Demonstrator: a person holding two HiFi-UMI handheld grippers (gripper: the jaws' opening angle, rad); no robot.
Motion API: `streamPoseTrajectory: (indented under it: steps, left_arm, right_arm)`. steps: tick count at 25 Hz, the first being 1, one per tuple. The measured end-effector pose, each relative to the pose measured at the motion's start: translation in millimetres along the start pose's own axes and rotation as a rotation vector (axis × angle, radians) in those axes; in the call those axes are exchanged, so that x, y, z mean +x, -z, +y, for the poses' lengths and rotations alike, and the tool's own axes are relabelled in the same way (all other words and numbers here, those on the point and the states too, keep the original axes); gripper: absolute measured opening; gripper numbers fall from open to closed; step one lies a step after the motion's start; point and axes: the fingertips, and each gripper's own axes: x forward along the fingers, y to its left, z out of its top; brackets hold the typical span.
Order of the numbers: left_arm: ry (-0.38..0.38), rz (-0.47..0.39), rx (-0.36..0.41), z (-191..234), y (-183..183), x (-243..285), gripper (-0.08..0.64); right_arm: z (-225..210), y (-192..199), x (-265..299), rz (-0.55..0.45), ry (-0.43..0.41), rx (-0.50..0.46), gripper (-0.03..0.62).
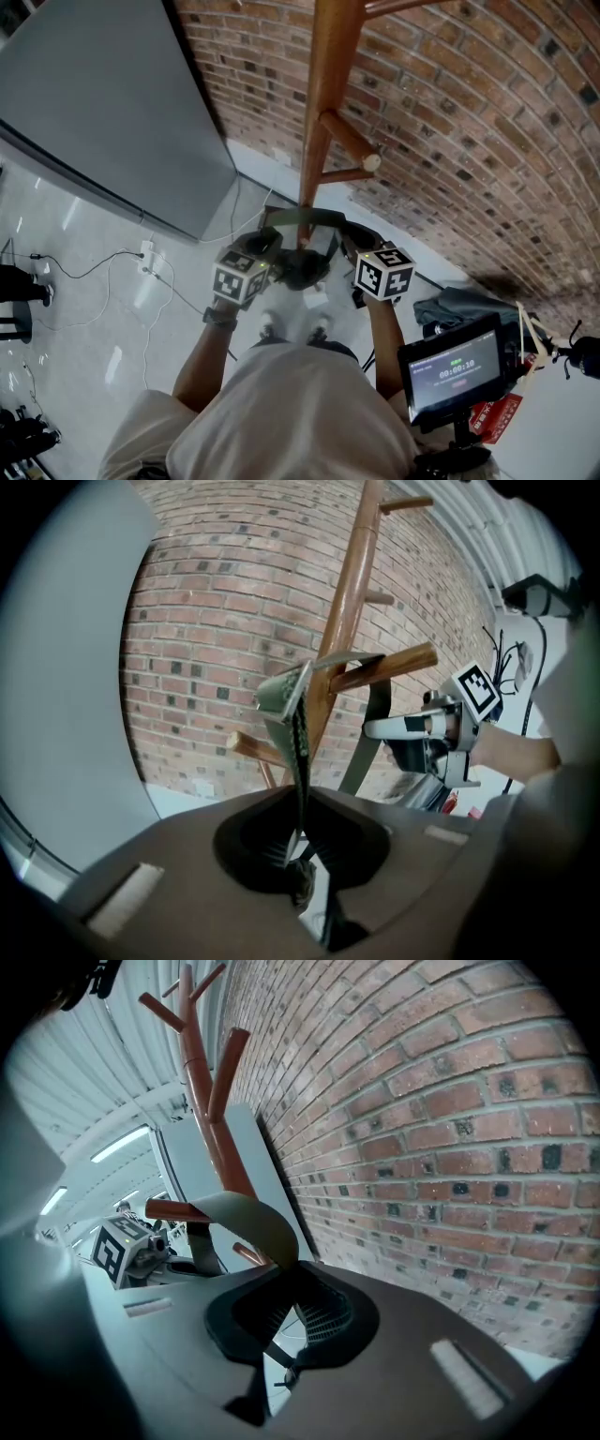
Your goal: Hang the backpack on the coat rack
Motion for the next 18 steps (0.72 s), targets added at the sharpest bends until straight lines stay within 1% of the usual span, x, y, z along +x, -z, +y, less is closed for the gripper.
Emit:
streamPoseTrajectory:
  steps: [6, 10, 18]
  left_arm:
    - [0.000, 0.044, -0.032, 1.7, 19.0, 7.1, 0.014]
    - [0.002, 0.067, -0.047, 3.2, 29.0, 12.7, 0.014]
    - [0.011, 0.065, -0.081, 2.8, 33.7, 25.9, 0.014]
  right_arm:
    - [-4.2, 15.7, 9.1, 0.038, -0.001, 0.006, 0.009]
    - [-1.5, 24.8, 16.5, 0.058, -0.020, 0.013, 0.009]
    - [6.1, 35.2, 30.3, 0.092, -0.050, 0.009, 0.009]
